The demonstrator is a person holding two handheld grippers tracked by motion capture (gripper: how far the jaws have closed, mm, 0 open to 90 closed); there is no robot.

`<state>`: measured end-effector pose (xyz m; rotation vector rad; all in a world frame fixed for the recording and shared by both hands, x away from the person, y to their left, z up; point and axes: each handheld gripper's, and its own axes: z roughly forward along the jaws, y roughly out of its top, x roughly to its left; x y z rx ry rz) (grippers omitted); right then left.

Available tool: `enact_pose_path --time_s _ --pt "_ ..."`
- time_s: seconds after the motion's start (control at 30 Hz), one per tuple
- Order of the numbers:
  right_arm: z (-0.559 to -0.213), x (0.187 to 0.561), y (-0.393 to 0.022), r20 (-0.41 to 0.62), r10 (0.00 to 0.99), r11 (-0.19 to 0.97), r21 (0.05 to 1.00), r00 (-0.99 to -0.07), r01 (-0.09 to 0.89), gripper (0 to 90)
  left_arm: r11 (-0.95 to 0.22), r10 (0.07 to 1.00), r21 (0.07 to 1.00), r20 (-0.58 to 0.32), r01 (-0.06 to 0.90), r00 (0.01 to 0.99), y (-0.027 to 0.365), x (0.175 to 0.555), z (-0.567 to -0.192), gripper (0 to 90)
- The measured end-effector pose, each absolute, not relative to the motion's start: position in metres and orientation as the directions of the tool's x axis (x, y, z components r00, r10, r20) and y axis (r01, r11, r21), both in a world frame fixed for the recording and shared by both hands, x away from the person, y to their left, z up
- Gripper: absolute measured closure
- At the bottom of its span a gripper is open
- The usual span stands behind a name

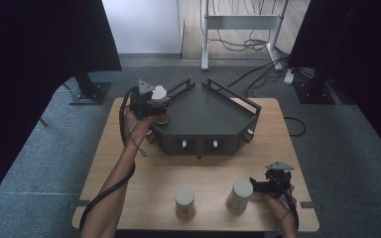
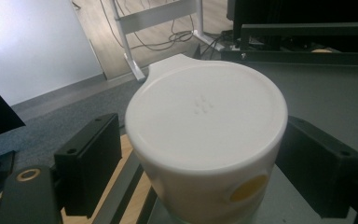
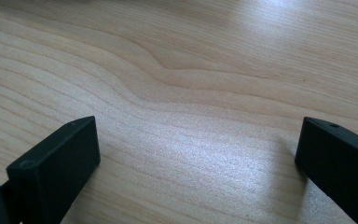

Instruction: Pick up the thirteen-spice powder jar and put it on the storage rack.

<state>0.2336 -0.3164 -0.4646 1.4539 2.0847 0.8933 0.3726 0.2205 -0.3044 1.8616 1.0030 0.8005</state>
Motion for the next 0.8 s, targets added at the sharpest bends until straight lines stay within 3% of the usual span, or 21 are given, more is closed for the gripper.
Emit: enact_pose_path --time_s 0.8 --pt "-0.465 0.234 -0.316 0.005 0.938 0.237 0.722 -0.348 0.650 0.0 -0.285 0.845 0.924 0.116 0.256 0.522 0.252 0.336 -0.294 13.3"
